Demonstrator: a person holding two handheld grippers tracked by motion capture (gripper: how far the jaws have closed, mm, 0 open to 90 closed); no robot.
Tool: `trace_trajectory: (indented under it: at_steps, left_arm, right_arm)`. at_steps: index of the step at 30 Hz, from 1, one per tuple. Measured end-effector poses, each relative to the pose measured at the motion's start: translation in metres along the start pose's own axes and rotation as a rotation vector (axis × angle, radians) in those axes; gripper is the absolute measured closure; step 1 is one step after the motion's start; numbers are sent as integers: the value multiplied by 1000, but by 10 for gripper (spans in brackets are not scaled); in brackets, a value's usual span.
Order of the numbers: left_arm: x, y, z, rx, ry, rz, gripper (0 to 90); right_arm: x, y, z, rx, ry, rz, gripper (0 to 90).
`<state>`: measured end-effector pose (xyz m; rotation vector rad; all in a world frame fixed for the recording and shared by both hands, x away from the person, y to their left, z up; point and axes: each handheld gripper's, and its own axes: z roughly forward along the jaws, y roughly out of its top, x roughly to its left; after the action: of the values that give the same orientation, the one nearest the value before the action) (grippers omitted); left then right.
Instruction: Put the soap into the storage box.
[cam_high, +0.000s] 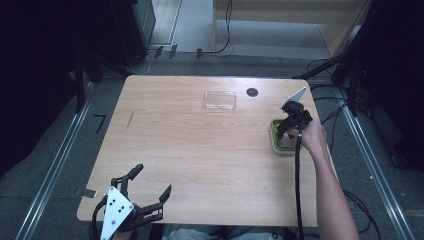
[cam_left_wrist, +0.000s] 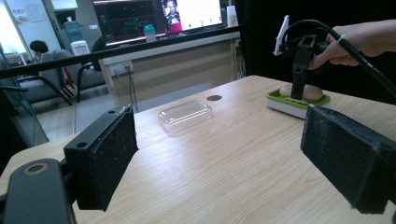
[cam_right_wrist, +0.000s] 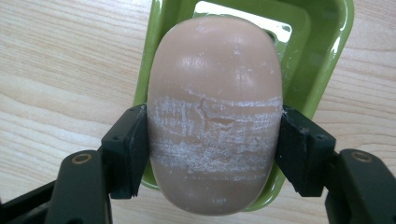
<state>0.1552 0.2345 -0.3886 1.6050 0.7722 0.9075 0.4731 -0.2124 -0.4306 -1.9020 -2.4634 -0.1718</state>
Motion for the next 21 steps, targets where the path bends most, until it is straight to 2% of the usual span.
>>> trace_trajectory:
  at_steps: [21]
  left_arm:
    - [0,0,0,-3,-2,0,114]
  right_arm:
    - [-6,3,14,-4,4,40,336]
